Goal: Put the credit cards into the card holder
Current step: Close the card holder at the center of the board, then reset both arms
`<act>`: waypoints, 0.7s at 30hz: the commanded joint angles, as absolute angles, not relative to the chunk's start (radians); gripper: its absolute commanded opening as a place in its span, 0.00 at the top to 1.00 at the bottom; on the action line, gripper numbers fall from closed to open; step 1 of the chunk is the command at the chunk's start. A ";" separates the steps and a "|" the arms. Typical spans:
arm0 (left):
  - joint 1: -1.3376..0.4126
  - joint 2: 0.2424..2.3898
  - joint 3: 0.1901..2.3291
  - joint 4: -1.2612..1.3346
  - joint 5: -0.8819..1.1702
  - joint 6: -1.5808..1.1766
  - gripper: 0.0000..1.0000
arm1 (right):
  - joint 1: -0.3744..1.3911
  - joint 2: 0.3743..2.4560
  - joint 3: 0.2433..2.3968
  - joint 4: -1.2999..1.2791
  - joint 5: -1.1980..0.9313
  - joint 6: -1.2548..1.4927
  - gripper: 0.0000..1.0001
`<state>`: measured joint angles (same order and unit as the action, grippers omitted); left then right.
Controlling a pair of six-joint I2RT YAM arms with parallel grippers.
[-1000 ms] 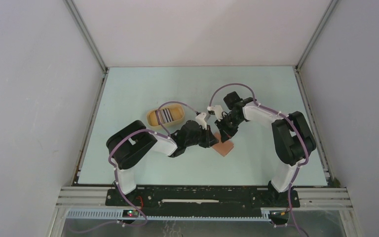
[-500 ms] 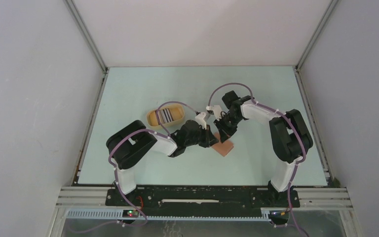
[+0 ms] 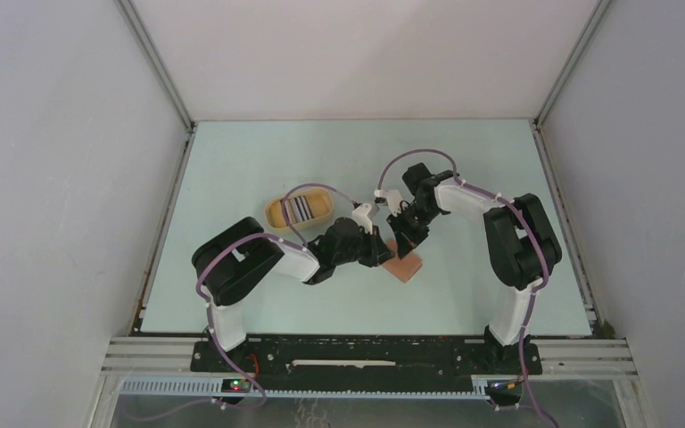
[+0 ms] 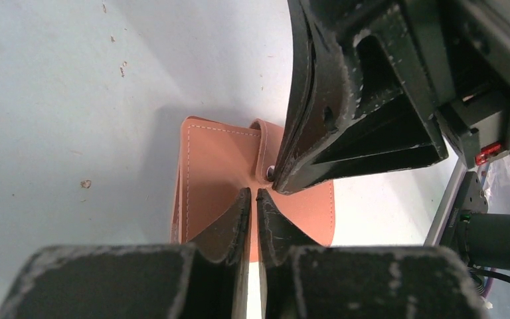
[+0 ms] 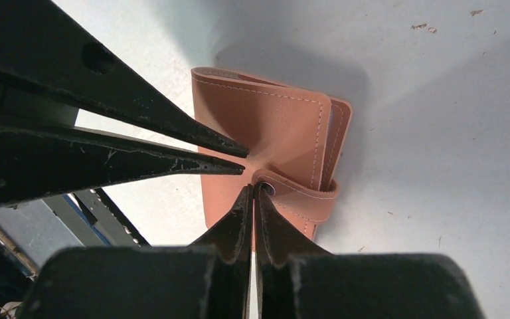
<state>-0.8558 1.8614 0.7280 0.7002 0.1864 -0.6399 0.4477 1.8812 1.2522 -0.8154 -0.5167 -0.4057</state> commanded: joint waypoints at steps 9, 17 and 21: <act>-0.842 1.732 0.617 0.827 0.175 -0.648 0.76 | 0.423 1.707 1.220 -0.831 -0.651 -0.532 0.50; -0.850 1.251 0.536 0.531 0.096 -0.432 0.71 | 0.347 1.336 1.150 -0.790 -0.624 -0.603 0.42; -0.850 0.996 0.594 0.259 0.006 -0.291 0.59 | 0.245 1.128 1.125 -0.718 -0.622 -0.562 0.29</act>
